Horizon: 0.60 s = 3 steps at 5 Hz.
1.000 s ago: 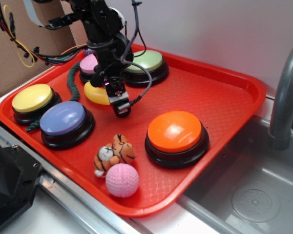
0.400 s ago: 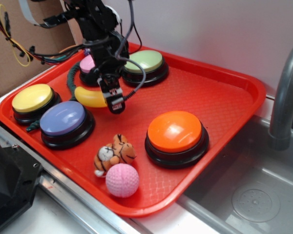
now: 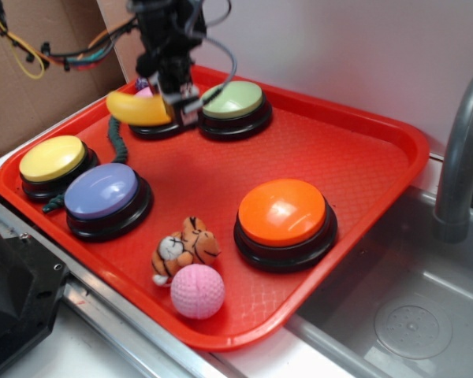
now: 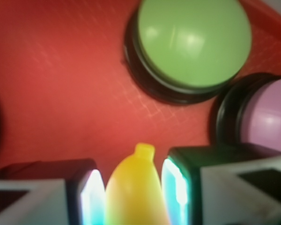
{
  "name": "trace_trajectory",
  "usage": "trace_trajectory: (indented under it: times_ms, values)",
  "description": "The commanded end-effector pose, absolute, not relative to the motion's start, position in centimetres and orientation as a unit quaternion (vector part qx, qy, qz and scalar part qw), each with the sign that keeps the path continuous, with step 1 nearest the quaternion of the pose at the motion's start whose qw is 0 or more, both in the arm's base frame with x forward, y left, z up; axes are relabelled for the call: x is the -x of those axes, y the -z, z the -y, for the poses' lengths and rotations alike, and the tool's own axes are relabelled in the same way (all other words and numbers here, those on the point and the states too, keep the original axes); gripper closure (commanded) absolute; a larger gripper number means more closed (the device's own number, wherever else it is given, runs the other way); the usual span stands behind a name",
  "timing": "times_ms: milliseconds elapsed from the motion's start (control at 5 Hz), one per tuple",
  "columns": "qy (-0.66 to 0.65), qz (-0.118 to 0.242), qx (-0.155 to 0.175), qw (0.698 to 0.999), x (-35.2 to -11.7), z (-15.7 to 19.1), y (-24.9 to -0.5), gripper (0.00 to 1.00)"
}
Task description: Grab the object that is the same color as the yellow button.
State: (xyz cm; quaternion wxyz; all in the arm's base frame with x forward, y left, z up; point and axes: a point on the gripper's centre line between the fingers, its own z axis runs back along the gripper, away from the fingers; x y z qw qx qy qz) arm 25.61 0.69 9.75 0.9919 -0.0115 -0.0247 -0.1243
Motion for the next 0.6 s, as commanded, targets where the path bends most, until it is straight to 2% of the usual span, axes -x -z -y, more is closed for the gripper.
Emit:
trace_trajectory:
  times_ms: [0,200,400]
  values:
    - [0.066,0.081,-0.026,0.994,-25.54,-0.05,-19.52,1.00]
    - [0.048,0.083,-0.026,0.995,-25.35,0.29,-19.50,1.00]
    - [0.026,0.055,-0.039,0.997,-25.25,0.01,-18.68,1.00]
